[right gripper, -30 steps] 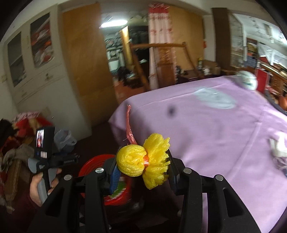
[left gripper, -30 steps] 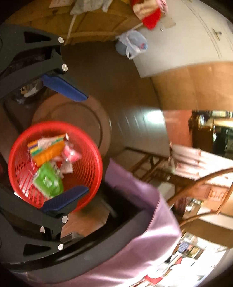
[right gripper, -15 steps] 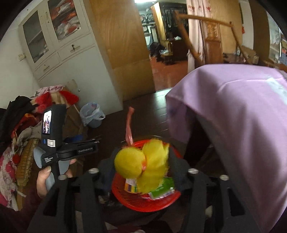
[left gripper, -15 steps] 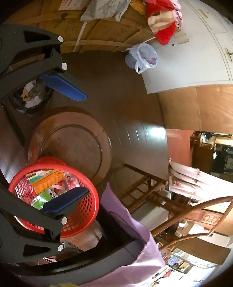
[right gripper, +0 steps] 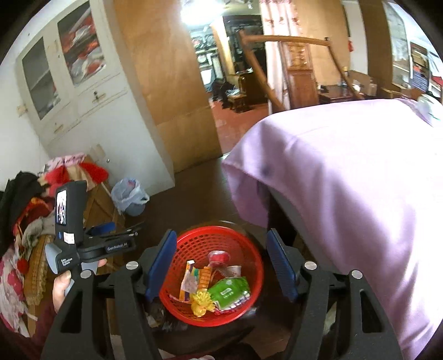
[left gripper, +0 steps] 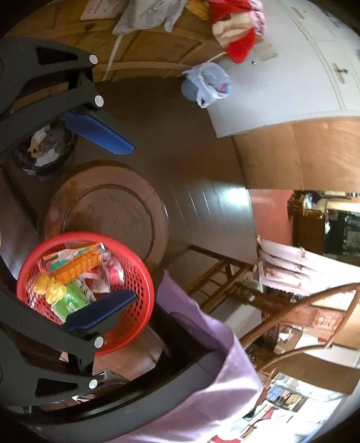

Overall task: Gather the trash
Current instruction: 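Carry the red-paper cup and yellow net down to the red wastebasket and release both, then raise both tools back over the table toward the tissue and mask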

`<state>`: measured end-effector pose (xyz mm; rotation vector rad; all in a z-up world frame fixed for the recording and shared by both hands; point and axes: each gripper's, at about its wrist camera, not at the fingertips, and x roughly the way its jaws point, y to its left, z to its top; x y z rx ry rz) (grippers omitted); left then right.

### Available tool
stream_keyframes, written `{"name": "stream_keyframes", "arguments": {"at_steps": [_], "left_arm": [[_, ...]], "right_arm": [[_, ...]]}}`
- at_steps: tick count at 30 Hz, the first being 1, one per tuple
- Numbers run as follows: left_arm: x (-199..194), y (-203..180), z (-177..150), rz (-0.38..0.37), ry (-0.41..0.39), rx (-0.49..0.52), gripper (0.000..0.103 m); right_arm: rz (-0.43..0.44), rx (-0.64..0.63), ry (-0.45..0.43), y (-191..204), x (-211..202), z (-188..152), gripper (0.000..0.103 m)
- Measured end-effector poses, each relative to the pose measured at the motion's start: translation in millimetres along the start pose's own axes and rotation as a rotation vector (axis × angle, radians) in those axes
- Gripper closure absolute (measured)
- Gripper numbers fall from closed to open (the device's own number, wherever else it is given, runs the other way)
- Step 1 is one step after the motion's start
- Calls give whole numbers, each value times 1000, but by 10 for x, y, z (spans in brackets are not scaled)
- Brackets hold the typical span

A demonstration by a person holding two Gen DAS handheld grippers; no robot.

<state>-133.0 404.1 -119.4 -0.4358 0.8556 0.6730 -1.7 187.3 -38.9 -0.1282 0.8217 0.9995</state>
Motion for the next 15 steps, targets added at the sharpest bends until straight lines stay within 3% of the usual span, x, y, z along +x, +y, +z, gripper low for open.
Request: {"name": "stream_keyframes", "arguments": {"at_steps": [10,15], "left_arm": [[-384,-658,-26,-45,-48,123,8],[-559,-1164,-66,-79,-65,209,8]], "right_arm": [[-70,83,-136,-500,-708,-172,33],[-159,137,-221,-910,-1187,-363,31]]}}
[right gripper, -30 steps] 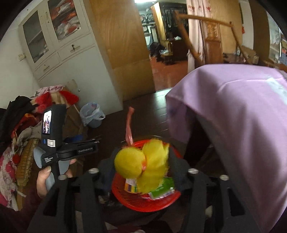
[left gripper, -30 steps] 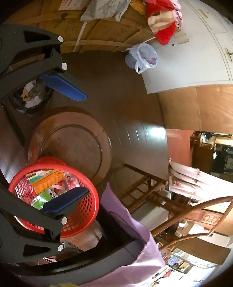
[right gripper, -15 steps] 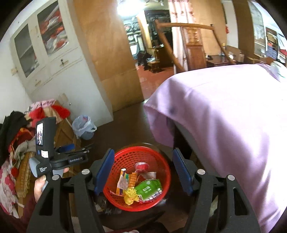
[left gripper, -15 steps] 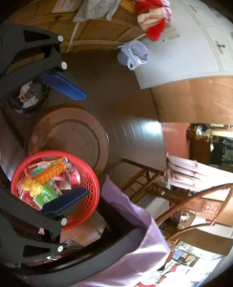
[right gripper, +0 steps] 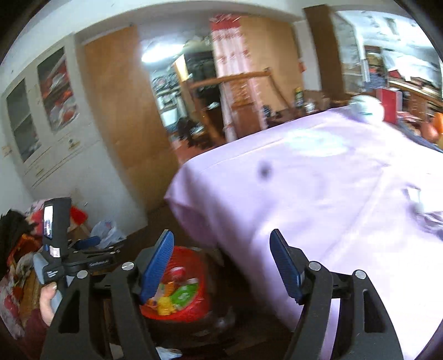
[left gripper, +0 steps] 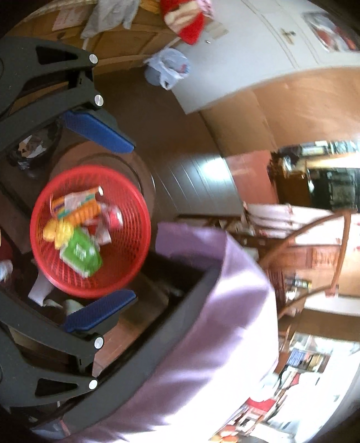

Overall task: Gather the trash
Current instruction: 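Raise both tools back over the table toward the tissue and mask, then grasp the blue face mask with the right gripper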

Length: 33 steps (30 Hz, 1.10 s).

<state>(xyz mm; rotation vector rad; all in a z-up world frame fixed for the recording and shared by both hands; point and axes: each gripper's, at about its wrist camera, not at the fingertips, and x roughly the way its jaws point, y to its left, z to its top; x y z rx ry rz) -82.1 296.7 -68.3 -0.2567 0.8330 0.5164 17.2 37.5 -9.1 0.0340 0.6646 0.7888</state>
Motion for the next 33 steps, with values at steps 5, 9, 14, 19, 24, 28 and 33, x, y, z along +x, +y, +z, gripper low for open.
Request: {"name": "stream_keyframes", "arguments": {"at_steps": [5,9,14,19,24,28,33], "left_arm": [[-95,-620,77,-62,-16,97,7],[-139,-1152,83,-122,-24,176,7],[-178,-1752,99,-199,-27,272,7],[-198,-2134,134,-241,-34,328,7],[-236,-2295,144,-243,-30,364,7],[-273,-2320,218,-250,-31,369,7],[-239,-2473,360,-321,3,352,7]], "right_arm": [[-111,80,-63,-604,-444,-53,28],[-247,134,-80,-1191,-827,-119,26],[-402,193,-28,-1878,-1018,-100,22],[-432,255,14,-2429,-962,39,22],[-420,313,91,-2784,-653,142,22],[-388,378,135,-2964,-471,141,22],[-363,404,186,-3019,-387,74,31]]}}
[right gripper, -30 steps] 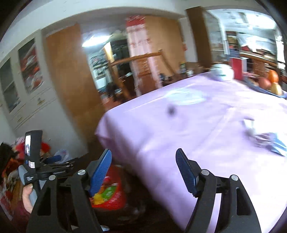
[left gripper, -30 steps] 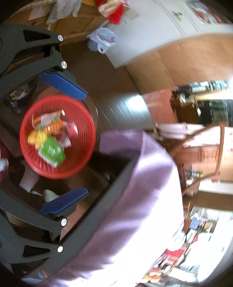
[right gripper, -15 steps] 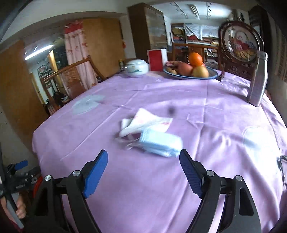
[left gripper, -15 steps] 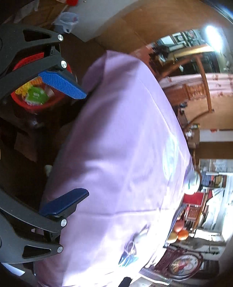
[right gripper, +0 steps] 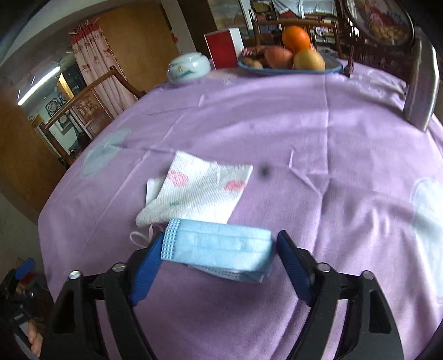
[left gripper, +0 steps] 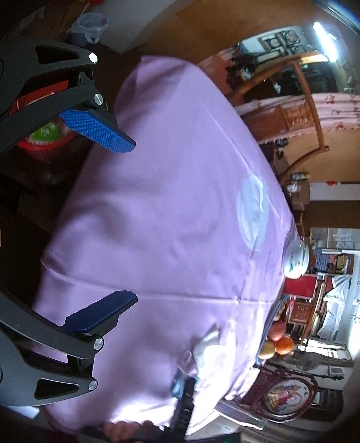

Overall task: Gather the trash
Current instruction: 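Grasp the blue face mask with the right gripper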

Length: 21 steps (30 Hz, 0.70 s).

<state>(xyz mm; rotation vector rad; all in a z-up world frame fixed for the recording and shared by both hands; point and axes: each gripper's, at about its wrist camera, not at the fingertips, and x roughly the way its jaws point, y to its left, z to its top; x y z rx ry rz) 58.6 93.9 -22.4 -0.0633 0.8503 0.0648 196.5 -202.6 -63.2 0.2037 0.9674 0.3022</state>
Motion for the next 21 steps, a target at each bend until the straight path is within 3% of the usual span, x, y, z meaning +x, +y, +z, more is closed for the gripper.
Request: {"name": "stream_keyframes", "arguments": {"at_steps": [1,3,5,13,17,21], "left_arm": [[30,-45,50,-16,4,1,7],[100,-182,172,-46,12,15,7],[166,-354,282,-70,15,43,7],[524,-1208,721,-127,28,213,7],[678,-1605,846,-191,40,271,7],[912,-2085,866,-229,74,374,7]], "right_arm": [[3,0,-4,-24,-13,-8,35],[0,2,-7,-64,-61,-34,55],[-2,32,-14,-152,-107,-45,59],[-120,176,-145,-625,-405,27,61],[-134,274,-246,-853,-619,25,61],[-188,344,-290,-1007,-696,17,60]]}}
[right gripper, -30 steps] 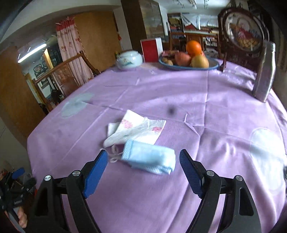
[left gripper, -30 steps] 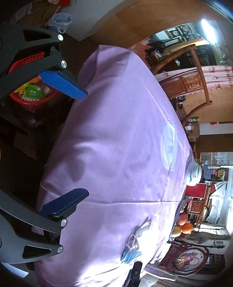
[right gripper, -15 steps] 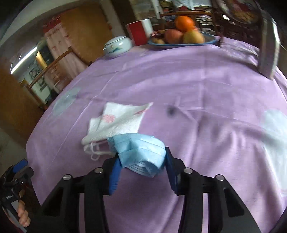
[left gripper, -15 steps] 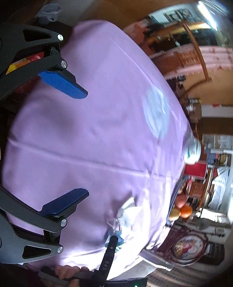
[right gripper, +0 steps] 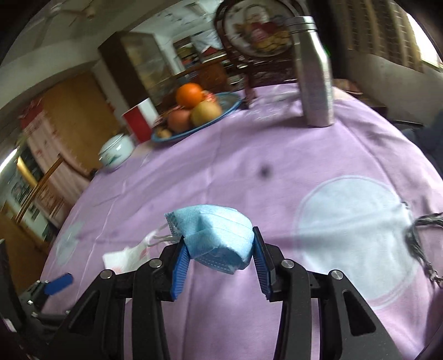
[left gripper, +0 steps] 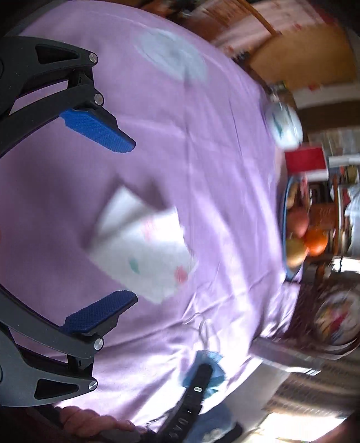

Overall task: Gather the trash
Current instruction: 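Grasp the blue face mask with the right gripper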

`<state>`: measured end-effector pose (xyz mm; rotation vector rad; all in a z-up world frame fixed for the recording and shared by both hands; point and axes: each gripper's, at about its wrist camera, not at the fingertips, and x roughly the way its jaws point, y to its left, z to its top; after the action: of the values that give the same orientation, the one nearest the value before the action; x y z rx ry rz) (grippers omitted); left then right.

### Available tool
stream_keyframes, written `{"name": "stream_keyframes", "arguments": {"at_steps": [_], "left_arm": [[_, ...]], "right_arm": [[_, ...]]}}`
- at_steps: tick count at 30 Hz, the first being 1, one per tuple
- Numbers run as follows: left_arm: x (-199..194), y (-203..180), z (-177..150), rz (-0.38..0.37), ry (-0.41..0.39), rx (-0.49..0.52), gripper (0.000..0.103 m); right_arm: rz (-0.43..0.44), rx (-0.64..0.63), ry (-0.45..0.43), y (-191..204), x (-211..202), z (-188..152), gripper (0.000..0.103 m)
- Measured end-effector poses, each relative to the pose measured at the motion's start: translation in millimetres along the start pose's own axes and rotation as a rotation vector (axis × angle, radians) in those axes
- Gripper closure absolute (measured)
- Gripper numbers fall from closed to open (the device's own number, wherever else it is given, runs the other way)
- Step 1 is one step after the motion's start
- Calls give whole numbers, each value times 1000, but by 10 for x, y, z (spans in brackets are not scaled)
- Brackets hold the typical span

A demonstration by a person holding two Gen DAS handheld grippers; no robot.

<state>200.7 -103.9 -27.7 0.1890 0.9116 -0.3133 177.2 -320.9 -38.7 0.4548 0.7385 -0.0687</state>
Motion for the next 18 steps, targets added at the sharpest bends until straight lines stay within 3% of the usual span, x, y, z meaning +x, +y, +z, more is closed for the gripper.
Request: {"name": "stream_keyframes", "arguments": {"at_steps": [5,10,12,14,16,18], "left_arm": [[422,-239,149,72,43,79,6],[559,-20,201,-19,79,-24,7],[544,75,215,-39,59,-66,18],[502,81,219,-44,37,-64,45],[466,62,218,-109,26,-60,64],[446,30,203,-143,26,-48,69]], "right_arm": [[-9,62,1,-148,28,48,60],[10,32,28,-75,74,14,60],[12,13,30,-25,63,5,60],[15,-2,32,11,59,-7,60],[19,-3,34,20,54,-11,60],[21,-2,36,14,61,-6,60]]}}
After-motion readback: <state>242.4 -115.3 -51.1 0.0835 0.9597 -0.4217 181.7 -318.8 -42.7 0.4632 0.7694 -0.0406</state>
